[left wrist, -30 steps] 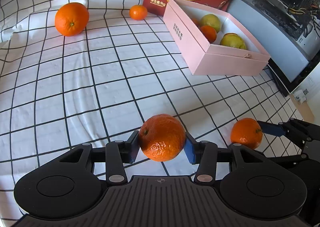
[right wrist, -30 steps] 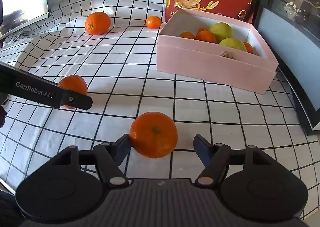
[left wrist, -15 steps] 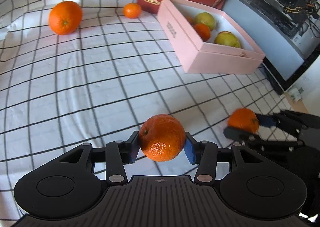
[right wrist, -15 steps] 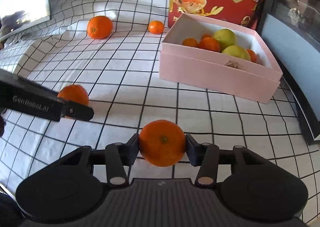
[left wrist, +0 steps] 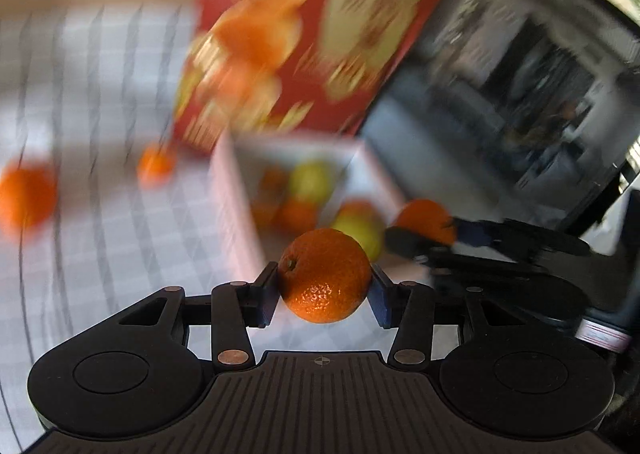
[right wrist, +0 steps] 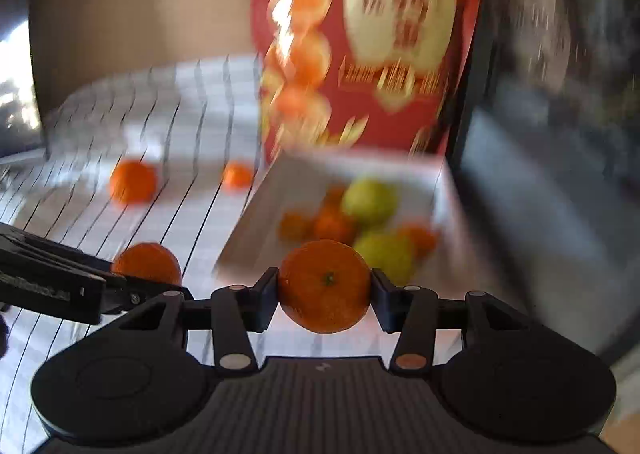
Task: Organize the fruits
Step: 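Carry both held mandarins toward the pink box, then open both tools over the pink box to drop the mandarins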
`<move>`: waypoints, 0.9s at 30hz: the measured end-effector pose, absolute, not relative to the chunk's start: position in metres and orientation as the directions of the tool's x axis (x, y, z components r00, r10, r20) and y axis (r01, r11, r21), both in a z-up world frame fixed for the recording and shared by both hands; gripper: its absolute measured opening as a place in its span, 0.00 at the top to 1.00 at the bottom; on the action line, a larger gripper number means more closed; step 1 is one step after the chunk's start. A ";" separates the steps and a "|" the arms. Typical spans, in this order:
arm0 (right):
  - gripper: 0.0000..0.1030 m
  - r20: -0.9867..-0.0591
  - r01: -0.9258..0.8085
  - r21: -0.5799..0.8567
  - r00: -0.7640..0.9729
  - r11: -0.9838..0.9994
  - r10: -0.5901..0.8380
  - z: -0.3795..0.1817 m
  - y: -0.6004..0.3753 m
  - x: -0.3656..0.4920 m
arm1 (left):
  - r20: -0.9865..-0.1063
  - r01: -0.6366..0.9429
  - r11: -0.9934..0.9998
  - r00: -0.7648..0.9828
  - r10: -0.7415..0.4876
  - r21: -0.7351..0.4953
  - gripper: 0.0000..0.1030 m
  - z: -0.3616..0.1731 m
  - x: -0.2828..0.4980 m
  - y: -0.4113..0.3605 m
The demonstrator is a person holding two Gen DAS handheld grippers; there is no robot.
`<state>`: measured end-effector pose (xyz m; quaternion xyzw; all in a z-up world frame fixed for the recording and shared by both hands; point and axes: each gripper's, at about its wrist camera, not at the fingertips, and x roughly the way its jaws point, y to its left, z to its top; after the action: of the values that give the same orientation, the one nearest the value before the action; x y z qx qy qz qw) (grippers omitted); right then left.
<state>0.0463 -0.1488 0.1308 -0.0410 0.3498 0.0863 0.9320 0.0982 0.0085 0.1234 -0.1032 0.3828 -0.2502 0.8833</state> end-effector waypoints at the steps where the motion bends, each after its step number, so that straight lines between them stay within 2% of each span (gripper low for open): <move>1: 0.54 -0.649 -0.186 -0.027 0.750 0.982 0.124 0.142 -0.154 0.061 | -0.616 0.377 0.854 0.592 -0.521 -0.359 0.50 0.133 0.105 0.000; 4: 0.54 -0.648 -0.158 -0.030 0.755 0.987 0.102 0.164 -0.171 0.103 | -0.615 0.389 0.866 0.612 -0.497 -0.313 0.50 0.144 0.134 -0.028; 7: 0.54 -0.659 -0.138 0.000 0.745 0.990 0.104 0.173 -0.188 0.135 | -0.633 0.367 0.873 0.603 -0.486 -0.321 0.50 0.129 0.158 -0.047; 9: 0.54 -0.677 -0.115 0.001 0.731 0.993 0.085 0.171 -0.195 0.152 | -0.672 0.358 0.879 0.570 -0.474 -0.316 0.51 0.111 0.170 -0.054; 13: 0.54 -0.732 -0.097 0.079 0.670 0.992 0.124 0.148 -0.211 0.176 | -0.730 0.379 0.900 0.550 -0.407 -0.216 0.48 0.086 0.175 -0.070; 20: 0.54 -0.784 -0.103 0.107 0.603 0.989 0.148 0.108 -0.210 0.199 | -0.682 0.399 0.890 0.589 -0.434 -0.222 0.50 0.092 0.158 -0.056; 24: 0.52 -0.809 -0.122 0.135 0.560 0.983 0.180 0.091 -0.202 0.209 | -0.662 0.343 0.909 0.628 -0.409 -0.237 0.50 0.101 0.147 -0.036; 27: 0.41 -0.821 -0.105 0.153 0.540 0.983 0.185 0.081 -0.200 0.213 | -0.640 0.264 0.932 0.678 -0.363 -0.249 0.50 0.106 0.142 -0.008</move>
<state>0.2126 -0.1997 0.0809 0.0424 0.4725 0.0829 0.8764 0.1420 -0.0082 0.1063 -0.0681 0.3630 -0.1714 0.9133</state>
